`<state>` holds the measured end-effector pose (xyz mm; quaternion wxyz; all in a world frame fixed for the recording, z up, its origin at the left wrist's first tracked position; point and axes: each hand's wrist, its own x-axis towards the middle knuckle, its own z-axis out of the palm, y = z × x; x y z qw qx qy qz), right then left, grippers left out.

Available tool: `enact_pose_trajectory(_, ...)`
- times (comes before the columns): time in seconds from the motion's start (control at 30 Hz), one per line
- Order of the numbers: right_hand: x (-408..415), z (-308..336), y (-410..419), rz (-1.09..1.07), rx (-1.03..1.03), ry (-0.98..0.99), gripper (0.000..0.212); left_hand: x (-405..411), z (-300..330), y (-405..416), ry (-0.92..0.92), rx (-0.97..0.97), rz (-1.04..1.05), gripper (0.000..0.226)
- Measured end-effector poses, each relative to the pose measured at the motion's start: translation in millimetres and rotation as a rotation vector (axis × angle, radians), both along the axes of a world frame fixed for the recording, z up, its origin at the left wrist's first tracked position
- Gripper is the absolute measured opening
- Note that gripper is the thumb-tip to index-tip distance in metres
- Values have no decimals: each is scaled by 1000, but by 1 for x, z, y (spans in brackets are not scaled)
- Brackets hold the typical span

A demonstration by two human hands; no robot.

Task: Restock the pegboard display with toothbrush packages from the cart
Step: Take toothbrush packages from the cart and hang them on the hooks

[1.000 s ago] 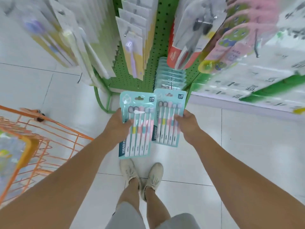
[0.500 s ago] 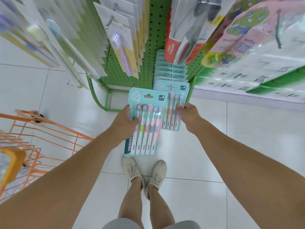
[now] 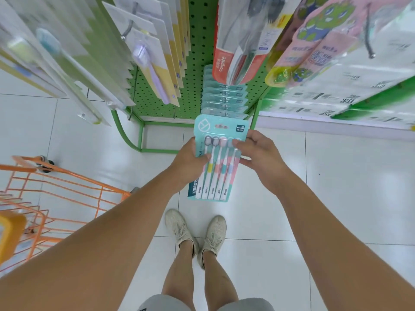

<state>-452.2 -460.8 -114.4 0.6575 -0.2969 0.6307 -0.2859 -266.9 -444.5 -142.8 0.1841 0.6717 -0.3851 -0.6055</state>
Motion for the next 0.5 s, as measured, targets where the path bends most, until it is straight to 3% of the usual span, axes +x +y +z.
enact_pose_trajectory(0.23,-4,-24,-14,37,-126,130,19,-12,2,-15,-126,-89,25,19)
enact_pose_trajectory(0.37,2,-39,-26,45,-126,141,19,-10,-3,-24,-176,-64,-8,25)
enact_pose_trajectory(0.5,-1,-46,-32,30,-132,132,18,-12,-7,-33,-194,-37,-39,14)
